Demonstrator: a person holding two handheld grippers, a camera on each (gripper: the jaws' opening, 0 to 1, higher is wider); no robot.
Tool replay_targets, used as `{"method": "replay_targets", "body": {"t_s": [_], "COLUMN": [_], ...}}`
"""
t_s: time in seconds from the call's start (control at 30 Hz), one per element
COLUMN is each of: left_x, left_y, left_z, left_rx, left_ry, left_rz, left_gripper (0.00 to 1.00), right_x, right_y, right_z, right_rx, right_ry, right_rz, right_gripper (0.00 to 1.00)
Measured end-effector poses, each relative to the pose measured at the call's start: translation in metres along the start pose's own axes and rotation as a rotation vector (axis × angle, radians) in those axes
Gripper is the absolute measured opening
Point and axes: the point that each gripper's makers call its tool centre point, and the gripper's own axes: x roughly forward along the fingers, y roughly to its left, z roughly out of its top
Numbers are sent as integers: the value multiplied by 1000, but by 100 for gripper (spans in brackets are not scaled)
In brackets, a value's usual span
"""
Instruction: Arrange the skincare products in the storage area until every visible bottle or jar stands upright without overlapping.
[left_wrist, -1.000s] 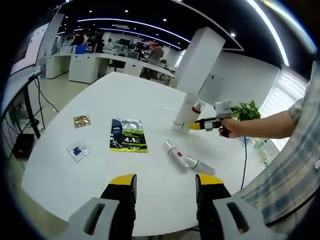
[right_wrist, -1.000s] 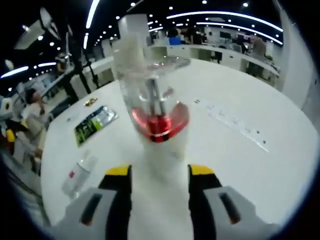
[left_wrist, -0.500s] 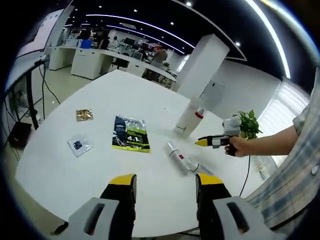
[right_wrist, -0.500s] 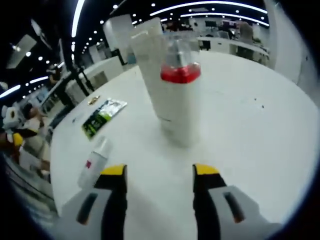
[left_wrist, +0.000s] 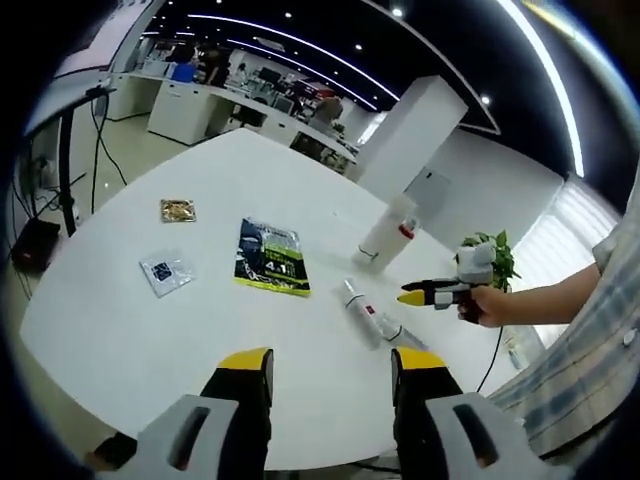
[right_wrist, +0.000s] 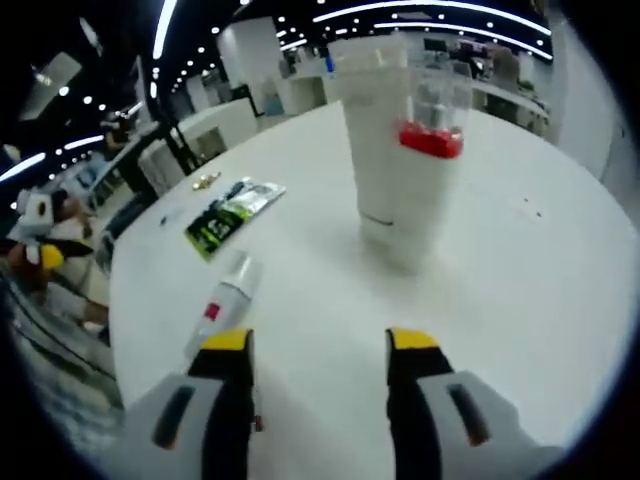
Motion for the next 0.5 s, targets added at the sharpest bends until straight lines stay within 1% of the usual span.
{"method": "replay_targets", "body": {"t_s": [0.1, 0.2, 0.27, 0.33, 0.4, 0.5], "left_x": [1, 0, -2, -3, -5, -8], "left_y": [-1, -2, 0, 2, 6, 12], "left_z": [1, 2, 2, 2, 3, 3], "left_rx": [-9, 2, 2, 4, -2, -12], "left_ry": [-3, -4, -5, -11, -16, -23], "left_rz": [-31, -50, -60, -62, -64, -63], "left_gripper": [48, 48, 48, 48, 48, 48], "right_x": [-6, -9, -9, -10, -12, -16], "right_y": [2, 4, 7, 9, 10, 14], "right_z": [-5, -10, -17, -20, -24, -25], "right_rx": [6, 29, 32, 16, 19, 30], "right_ry": [11, 18, 44, 59, 71, 70], "right_rz": [-15, -30, -33, -34, -39, -47], "right_gripper": [51, 51, 51, 51, 52, 53]}}
